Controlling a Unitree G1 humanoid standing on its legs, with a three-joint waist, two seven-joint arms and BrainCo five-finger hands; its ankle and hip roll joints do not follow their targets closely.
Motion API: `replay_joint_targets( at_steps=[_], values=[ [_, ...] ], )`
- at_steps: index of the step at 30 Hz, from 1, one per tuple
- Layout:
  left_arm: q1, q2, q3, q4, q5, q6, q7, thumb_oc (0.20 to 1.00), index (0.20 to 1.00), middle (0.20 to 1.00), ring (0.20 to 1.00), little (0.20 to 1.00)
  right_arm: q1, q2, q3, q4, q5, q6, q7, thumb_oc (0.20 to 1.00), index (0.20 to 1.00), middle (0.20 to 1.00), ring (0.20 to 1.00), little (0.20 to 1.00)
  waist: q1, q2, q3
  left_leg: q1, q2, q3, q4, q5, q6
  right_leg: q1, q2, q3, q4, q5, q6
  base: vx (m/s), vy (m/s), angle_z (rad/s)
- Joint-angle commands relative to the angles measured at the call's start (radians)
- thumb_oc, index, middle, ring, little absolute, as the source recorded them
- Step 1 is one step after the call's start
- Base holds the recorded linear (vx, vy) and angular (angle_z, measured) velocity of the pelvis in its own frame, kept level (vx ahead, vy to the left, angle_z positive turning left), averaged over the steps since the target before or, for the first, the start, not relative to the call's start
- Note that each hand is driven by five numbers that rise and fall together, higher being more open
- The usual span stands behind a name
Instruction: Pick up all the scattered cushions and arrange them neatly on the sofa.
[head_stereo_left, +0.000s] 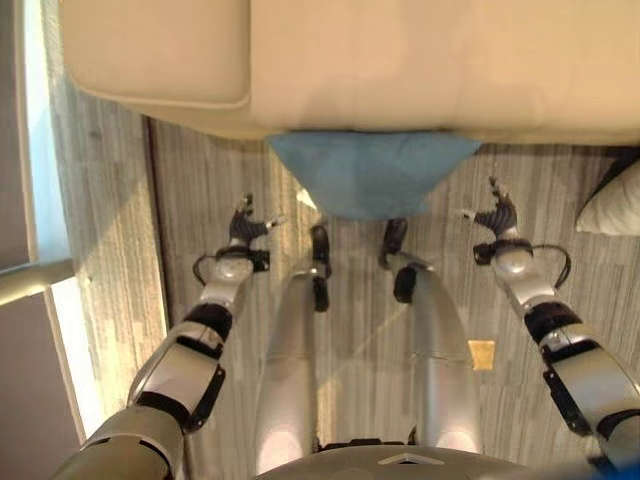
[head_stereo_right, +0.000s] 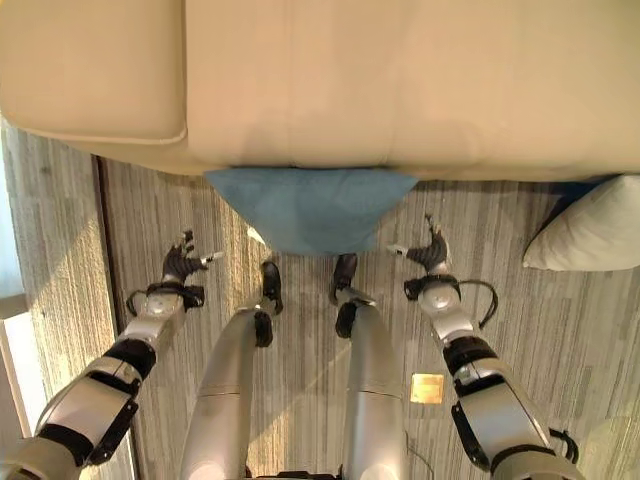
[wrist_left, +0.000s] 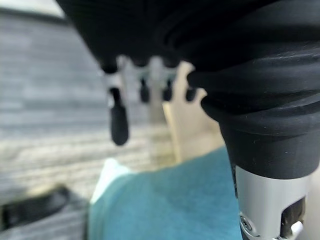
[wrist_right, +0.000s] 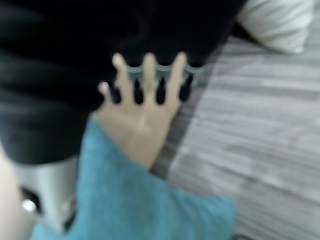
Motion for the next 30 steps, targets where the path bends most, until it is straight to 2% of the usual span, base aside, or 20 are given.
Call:
replay_joint_targets(
  at_steps=[1,5,7,13,20,30],
  values=[
    [0.073,0.018,0.017,0.009,0.002,-0.035,0.070,1.000,1.000,1.000,1.000,1.000,0.104,-0.023,0.018,-0.030,0.037,-0.058,-0.079,1.000,1.000,1.000,1.000,1.000,-0.013,0.011,-0.135,-0.042,0.022,-0.014,0.003,-0.025,-0.021,0.013,-0.030,0.077,0.026,-0.083,0.109,0.04,0.008,0.01],
    [0.013,0.030,0.008,0.026,0.007,-0.035,0.099,1.000,1.000,1.000,1.000,1.000,0.045,-0.034,0.027,-0.007,0.057,-0.069,-0.107,1.000,1.000,1.000,1.000,1.000,-0.019,0.009,-0.148,-0.165,0.020,-0.015,0.070,-0.042,-0.012,-0.115,-0.027,0.087,0.099,-0.108,0.105,0.07,-0.005,-0.06],
    [0.014,0.023,0.006,0.019,0.003,-0.036,0.106,1.000,1.000,1.000,1.000,1.000,0.046,-0.028,0.029,-0.002,0.058,-0.071,-0.111,1.000,1.000,1.000,1.000,1.000,-0.019,0.009,-0.155,-0.185,0.015,-0.019,0.082,-0.045,-0.010,-0.137,-0.025,0.088,0.111,-0.112,0.104,0.06,-0.011,0.00],
    [0.040,-0.020,-0.003,0.004,0.010,-0.038,0.110,1.000,1.000,1.000,1.000,1.000,0.095,0.006,0.038,0.019,0.045,-0.076,-0.099,1.000,1.000,1.000,1.000,1.000,-0.020,0.003,-0.188,-0.195,0.008,-0.026,0.081,-0.048,-0.005,-0.147,-0.018,0.083,0.109,-0.115,0.103,0.05,-0.022,0.02],
    [0.002,0.011,-0.009,0.025,0.017,-0.026,0.106,1.000,1.000,1.000,1.000,1.000,0.069,-0.006,0.038,0.062,0.061,-0.076,-0.103,1.000,1.000,1.000,1.000,1.000,-0.018,0.005,-0.194,-0.206,0.004,-0.034,0.051,-0.035,-0.006,-0.156,-0.015,0.085,0.076,-0.098,0.107,0.00,0.000,0.00],
    [-0.066,0.040,-0.021,-0.004,-0.017,-0.026,0.099,1.000,1.000,1.000,1.000,1.000,0.008,-0.025,0.038,0.065,0.110,-0.079,-0.104,1.000,1.000,1.000,1.000,1.000,-0.014,0.019,-0.181,-0.270,0.005,-0.035,0.084,-0.033,-0.007,-0.229,-0.016,0.102,0.113,-0.097,0.110,0.00,0.000,0.00]
  ],
)
